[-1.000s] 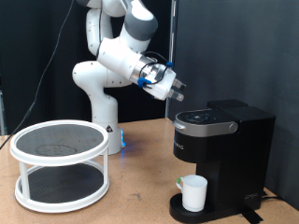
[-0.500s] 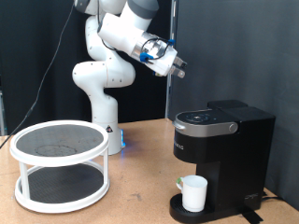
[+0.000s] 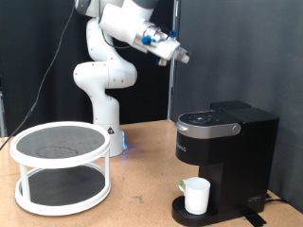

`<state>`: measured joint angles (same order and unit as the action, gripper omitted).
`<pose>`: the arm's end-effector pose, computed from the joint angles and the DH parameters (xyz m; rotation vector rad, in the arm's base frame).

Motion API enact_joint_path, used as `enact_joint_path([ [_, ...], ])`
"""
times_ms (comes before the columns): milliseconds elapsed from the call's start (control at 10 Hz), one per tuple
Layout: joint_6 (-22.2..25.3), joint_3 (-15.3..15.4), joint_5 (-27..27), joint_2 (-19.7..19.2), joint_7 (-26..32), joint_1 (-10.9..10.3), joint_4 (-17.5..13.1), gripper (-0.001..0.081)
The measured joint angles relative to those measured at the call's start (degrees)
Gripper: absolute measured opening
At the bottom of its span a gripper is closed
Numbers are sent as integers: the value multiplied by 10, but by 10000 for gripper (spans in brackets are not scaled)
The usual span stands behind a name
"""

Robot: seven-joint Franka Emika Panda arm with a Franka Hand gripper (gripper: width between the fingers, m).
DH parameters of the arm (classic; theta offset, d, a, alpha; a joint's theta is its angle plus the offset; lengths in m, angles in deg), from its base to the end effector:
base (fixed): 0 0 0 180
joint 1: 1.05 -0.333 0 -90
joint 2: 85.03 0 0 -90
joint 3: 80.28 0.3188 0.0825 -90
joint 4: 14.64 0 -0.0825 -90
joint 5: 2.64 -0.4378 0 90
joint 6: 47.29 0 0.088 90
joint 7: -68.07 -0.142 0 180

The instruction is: Make a cup of coffee with the keurig machine

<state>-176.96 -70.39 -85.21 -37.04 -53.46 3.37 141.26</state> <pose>0.4069 0.0886 0.4852 -0.3132 2.0962 0.9945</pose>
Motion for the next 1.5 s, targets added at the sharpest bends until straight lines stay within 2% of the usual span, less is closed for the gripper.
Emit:
enact_joint_path([
  [100, -4, 7, 44, -8, 27, 4, -21, 734],
  [200, -3, 15, 112, -18, 31, 12, -44, 734],
  [400, 24, 31, 253, -45, 34, 34, -96, 734],
  [500, 46, 32, 306, -64, 48, 38, -124, 734],
  [700, 66, 29, 318, -113, 54, 40, -169, 734],
  [900, 44, 32, 313, -110, 38, 41, -163, 734],
  [1000, 37, 37, 326, -111, 33, 42, -164, 734],
  [1400, 37, 111, 581, -135, 34, 92, -220, 734],
  [1500, 38, 124, 631, -147, 58, 99, -231, 734],
])
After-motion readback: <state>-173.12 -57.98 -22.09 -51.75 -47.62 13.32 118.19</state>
